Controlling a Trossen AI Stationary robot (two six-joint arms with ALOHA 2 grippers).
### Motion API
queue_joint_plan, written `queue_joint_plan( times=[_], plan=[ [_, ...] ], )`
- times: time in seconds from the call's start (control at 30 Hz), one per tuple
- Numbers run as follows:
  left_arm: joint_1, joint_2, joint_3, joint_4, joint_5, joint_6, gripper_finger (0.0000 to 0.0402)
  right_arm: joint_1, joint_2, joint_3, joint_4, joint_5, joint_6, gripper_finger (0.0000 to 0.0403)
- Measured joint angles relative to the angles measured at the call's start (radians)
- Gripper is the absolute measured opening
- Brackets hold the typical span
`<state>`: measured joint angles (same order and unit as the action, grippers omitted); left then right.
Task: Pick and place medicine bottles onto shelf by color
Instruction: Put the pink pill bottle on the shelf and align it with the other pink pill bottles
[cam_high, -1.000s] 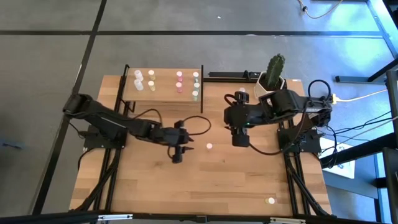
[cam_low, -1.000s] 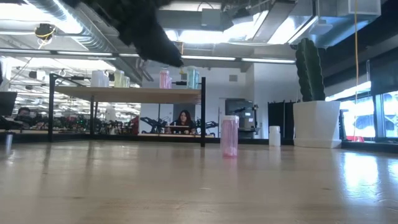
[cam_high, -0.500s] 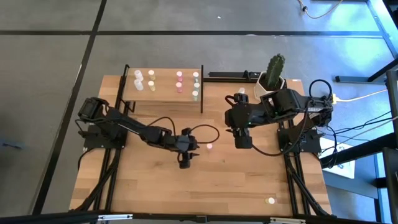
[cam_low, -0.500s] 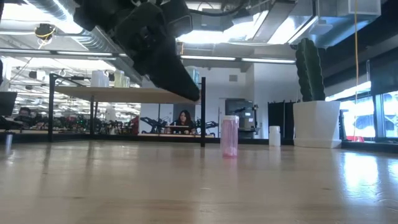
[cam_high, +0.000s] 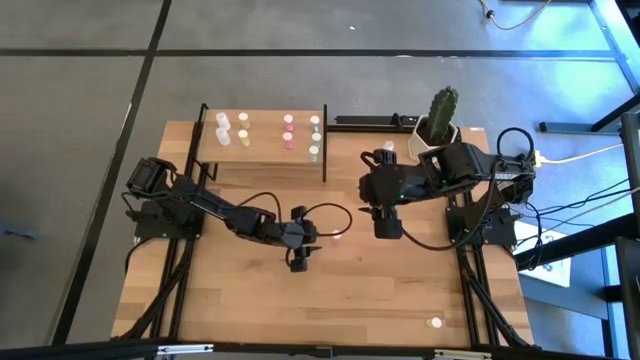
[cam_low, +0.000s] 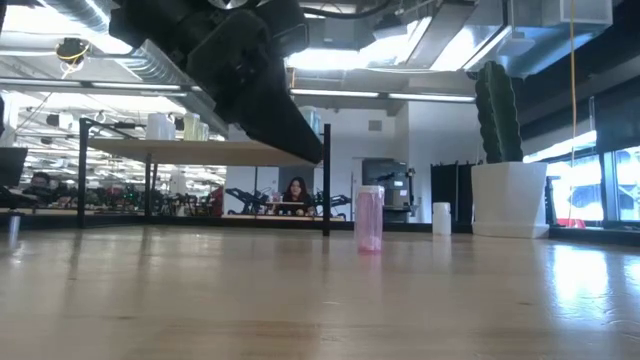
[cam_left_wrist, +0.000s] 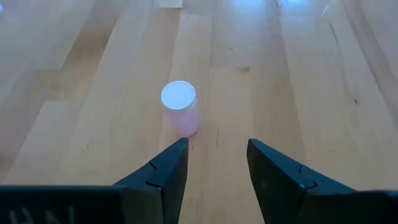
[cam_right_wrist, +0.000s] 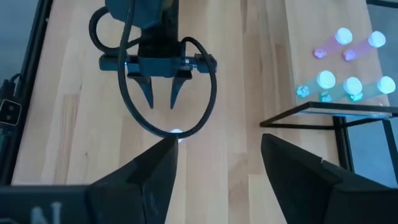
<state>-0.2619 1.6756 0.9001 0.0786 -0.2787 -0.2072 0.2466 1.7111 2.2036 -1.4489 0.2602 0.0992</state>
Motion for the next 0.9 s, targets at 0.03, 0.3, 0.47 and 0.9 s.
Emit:
queue_joint_plan(
  times=[0.03,0.3,0.47,0.9],
  plan=[
    [0.0,0.0,0.0,0.001,0.0,0.001,0.0157,0.0,0.0,0.0,0.005,0.0,0.0,0.0233],
    [0.001,0.0,0.0,0.044,-0.001,0.001,0.0157,0.0,0.0,0.0,0.055,0.0,0.002,0.0233],
    [0.013,0.0,0.0,0.054,-0.019,0.001,0.0157,0.0,0.0,0.0,0.076,0.0,0.002,0.0233],
    [0.013,0.017,0.0,0.105,-0.095,-0.034,0.0249,0.0,0.0,0.0,0.105,0.0,0.0,0.0233]
  ],
)
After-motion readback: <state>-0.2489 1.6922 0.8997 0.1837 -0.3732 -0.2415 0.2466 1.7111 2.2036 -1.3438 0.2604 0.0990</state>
